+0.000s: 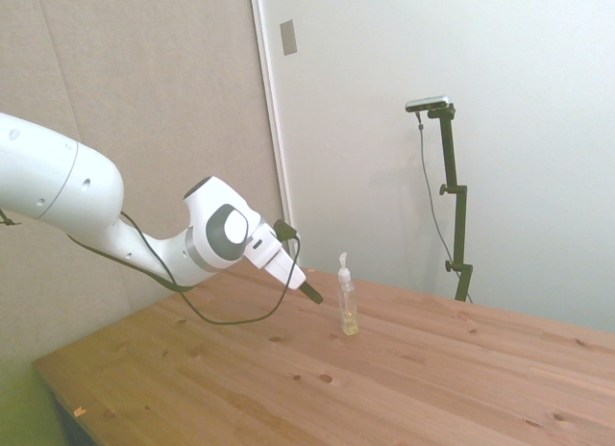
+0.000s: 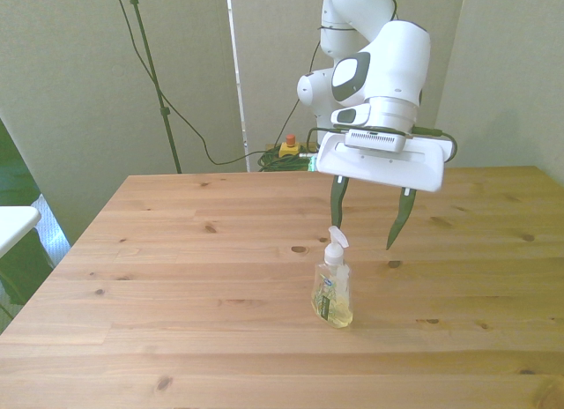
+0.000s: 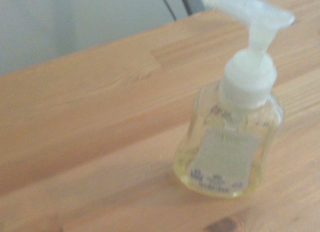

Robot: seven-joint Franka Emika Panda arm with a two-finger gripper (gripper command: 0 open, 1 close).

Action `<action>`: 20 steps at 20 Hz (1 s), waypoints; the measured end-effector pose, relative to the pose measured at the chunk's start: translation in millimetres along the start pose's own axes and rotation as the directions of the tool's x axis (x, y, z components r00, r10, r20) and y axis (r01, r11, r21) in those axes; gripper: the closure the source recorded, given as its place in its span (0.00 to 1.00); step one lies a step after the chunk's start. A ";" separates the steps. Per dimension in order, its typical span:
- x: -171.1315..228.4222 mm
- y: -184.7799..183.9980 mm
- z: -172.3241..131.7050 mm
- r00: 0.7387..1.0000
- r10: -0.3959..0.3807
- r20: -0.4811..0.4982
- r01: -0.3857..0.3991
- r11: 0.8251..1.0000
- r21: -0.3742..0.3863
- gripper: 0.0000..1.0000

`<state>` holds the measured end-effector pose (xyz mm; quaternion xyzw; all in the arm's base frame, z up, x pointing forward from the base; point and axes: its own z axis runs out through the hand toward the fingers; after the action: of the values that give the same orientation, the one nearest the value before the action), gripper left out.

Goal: Stand the sanitizer

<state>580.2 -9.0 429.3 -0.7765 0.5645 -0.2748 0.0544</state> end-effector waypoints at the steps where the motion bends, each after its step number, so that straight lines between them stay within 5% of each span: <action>1: -1.7 3.6 -2.8 0.999 -0.031 0.028 0.031 0.999 -0.018 0.00; 6: -1.8 15.9 -22.1 0.967 -0.181 0.178 0.193 0.980 -0.055 0.00; 12: 18.5 40.9 -30.1 0.871 -0.348 0.347 0.382 0.923 -0.035 0.00; 20: 3.6 108.4 -58.8 0.801 -0.406 0.441 0.462 0.887 -0.023 0.00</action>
<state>460.5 -37.6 437.4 -0.9276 0.3625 -0.0675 0.0606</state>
